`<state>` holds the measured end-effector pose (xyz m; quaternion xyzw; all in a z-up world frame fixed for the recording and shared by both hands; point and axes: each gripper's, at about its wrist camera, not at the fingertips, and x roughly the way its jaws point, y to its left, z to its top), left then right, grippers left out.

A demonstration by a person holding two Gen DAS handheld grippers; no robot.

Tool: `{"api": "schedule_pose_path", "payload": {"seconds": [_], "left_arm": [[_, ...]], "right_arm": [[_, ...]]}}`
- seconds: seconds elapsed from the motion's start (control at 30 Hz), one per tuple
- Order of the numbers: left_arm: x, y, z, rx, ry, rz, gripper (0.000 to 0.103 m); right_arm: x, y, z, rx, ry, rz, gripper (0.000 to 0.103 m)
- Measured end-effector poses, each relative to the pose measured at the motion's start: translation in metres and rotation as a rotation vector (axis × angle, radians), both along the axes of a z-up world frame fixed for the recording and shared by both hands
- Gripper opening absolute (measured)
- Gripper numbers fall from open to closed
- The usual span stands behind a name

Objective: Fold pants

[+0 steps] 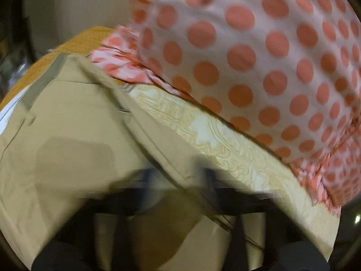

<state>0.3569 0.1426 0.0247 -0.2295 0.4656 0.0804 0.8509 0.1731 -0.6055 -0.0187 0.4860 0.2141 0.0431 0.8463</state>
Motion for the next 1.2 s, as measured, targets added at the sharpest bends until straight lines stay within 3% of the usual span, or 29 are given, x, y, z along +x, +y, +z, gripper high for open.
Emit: {"api": "schedule_pose_path", "payload": {"seconds": [0.07, 0.17, 0.3, 0.37, 0.47, 0.53, 0.7, 0.83, 0.9, 0.97, 1.03, 1.1, 1.2], "left_arm": [[-0.011, 0.008, 0.003, -0.060, -0.034, 0.030, 0.002], [-0.055, 0.012, 0.032, -0.039, -0.138, -0.004, 0.002], [-0.167, 0.018, 0.071, -0.041, -0.283, -0.040, 0.002], [-0.219, 0.017, 0.075, -0.019, -0.306, -0.044, 0.003], [-0.294, 0.015, 0.056, -0.006, -0.284, -0.020, 0.003], [-0.322, 0.015, 0.038, -0.025, -0.265, 0.004, 0.003], [-0.355, 0.016, 0.001, -0.055, -0.212, 0.034, 0.003], [-0.368, 0.016, -0.012, -0.075, -0.216, 0.042, 0.006], [-0.371, 0.016, -0.012, -0.069, -0.228, 0.049, 0.012], [-0.376, 0.017, -0.009, -0.055, -0.250, 0.050, 0.017], [-0.382, 0.019, -0.006, -0.033, -0.272, 0.064, 0.034], [-0.389, 0.023, -0.002, -0.016, -0.292, 0.085, 0.045], [-0.398, 0.032, 0.002, 0.010, -0.321, 0.124, 0.052]], "right_arm": [[-0.002, -0.001, 0.007, -0.001, -0.025, 0.009, 0.002], [-0.017, -0.007, 0.026, -0.030, -0.082, 0.000, 0.002], [-0.045, -0.016, 0.037, -0.085, -0.108, -0.034, 0.002], [-0.057, -0.018, 0.033, -0.107, -0.085, -0.047, 0.002], [-0.069, -0.022, 0.019, -0.110, -0.043, -0.060, 0.002], [-0.075, -0.024, 0.011, -0.101, -0.022, -0.074, 0.002], [-0.093, -0.023, -0.004, -0.130, 0.043, -0.121, 0.002], [-0.103, -0.023, -0.010, -0.160, 0.099, -0.150, 0.002], [-0.110, -0.021, -0.008, -0.192, 0.136, -0.185, 0.012], [-0.122, -0.019, -0.004, -0.246, 0.148, -0.254, 0.058], [-0.128, -0.017, -0.002, -0.295, 0.150, -0.295, 0.062], [-0.124, -0.017, -0.008, -0.298, 0.170, -0.282, 0.062], [-0.120, -0.006, -0.009, -0.342, 0.145, -0.272, 0.061]]}}
